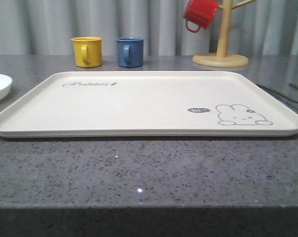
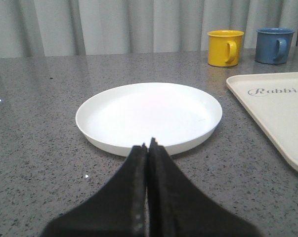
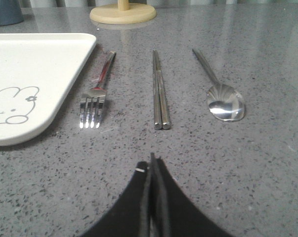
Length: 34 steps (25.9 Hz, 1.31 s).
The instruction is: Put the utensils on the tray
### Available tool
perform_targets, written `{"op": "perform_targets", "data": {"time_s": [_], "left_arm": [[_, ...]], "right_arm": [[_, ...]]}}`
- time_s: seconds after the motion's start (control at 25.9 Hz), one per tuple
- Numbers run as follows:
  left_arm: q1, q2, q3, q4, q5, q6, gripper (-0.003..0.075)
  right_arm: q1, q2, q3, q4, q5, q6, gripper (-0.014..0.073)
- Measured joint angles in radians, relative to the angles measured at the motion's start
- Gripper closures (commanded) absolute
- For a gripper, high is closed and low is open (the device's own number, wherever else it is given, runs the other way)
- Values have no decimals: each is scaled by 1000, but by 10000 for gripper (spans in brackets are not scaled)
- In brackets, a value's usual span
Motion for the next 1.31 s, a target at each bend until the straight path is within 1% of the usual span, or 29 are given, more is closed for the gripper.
{"op": "perform_targets", "data": {"time_s": [1.01,1.31], "left_arm": [[0,0,0,0,-2,0,738],[0,0,0,0,-66,0,738]], "right_arm": [[0,0,0,0,-17,0,661],[1,0,0,0,-55,0,661]]}}
